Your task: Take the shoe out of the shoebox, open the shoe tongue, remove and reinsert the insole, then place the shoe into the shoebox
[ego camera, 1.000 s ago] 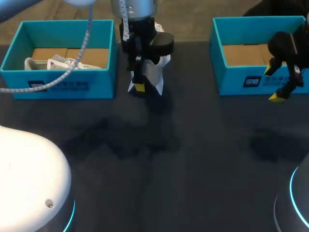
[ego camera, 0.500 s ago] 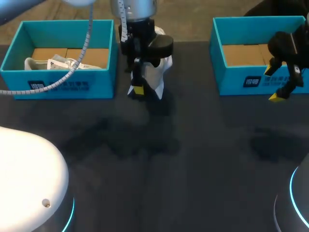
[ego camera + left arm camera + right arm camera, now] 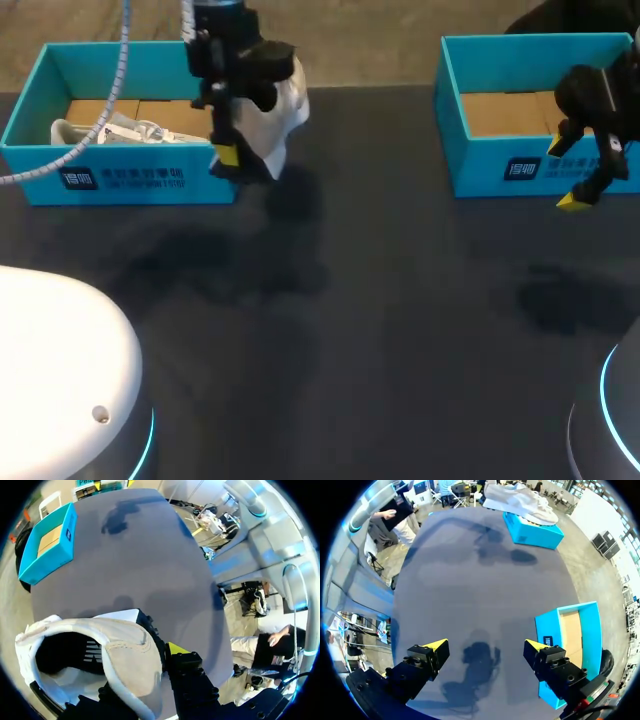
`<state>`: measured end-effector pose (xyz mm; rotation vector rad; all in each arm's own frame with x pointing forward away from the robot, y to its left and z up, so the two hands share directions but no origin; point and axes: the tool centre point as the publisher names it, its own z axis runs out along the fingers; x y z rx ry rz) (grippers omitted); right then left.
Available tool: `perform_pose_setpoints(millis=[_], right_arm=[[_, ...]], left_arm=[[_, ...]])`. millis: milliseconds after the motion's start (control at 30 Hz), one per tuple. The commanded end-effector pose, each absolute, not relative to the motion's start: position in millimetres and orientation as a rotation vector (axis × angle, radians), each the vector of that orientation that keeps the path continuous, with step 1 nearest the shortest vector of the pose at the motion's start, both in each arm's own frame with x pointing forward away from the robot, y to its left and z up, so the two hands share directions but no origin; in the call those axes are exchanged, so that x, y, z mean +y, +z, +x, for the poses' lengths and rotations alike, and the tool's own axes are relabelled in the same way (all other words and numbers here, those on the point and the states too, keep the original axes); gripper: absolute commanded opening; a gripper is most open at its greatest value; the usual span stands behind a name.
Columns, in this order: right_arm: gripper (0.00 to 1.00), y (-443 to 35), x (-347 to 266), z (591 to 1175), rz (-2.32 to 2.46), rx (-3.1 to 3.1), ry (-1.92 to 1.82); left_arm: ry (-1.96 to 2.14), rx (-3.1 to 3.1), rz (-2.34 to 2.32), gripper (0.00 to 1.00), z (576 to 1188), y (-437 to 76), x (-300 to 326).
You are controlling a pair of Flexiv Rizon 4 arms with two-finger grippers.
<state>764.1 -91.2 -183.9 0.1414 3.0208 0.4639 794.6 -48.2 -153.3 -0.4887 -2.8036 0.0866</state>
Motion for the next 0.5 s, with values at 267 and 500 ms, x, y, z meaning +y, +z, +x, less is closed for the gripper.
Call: perform_pose_setpoints(millis=[267, 500], right_arm=[[1.00, -184.3, -90.7, 764.5, 0.143, 3.022, 0.460], [1.00, -184.3, -90.7, 764.5, 0.143, 3.022, 0.460]], left_arm=[[0.055, -2.820, -0.591, 0.00, 814.7, -158.0, 5.2], [0.049, -2.859, -0.536, 0.00, 831.1, -154.8, 47.8]])
